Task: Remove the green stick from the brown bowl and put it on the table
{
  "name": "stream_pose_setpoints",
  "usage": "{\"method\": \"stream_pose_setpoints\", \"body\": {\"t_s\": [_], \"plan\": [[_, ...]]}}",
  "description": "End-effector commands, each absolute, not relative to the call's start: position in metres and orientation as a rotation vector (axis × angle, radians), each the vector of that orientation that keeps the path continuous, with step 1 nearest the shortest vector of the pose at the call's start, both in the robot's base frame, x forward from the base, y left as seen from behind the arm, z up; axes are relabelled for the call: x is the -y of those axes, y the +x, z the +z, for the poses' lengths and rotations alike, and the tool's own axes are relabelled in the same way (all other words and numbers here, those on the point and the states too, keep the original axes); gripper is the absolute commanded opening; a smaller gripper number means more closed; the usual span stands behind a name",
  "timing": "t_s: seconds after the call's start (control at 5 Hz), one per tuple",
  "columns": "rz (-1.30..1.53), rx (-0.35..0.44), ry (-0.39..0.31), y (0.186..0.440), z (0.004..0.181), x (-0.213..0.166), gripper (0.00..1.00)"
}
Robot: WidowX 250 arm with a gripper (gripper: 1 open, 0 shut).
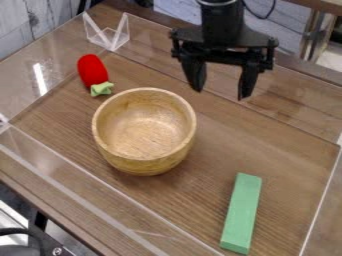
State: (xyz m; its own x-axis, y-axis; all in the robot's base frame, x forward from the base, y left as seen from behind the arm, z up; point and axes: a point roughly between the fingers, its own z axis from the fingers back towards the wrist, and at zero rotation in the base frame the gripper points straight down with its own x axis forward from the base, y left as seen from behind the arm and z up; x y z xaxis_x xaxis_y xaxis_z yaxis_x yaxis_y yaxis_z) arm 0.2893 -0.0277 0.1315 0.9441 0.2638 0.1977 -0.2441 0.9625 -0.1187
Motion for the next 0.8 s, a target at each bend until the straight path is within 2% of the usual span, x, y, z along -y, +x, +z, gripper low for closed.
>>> {"method": "stream_pose_setpoints", "body": {"t_s": [0.0,0.6], "plan": [[0.251,0.299,-0.085,0.309,0.142,0.019,1.00],[0.241,0.349,-0.056,0.338,0.128,0.006,1.00]]}}
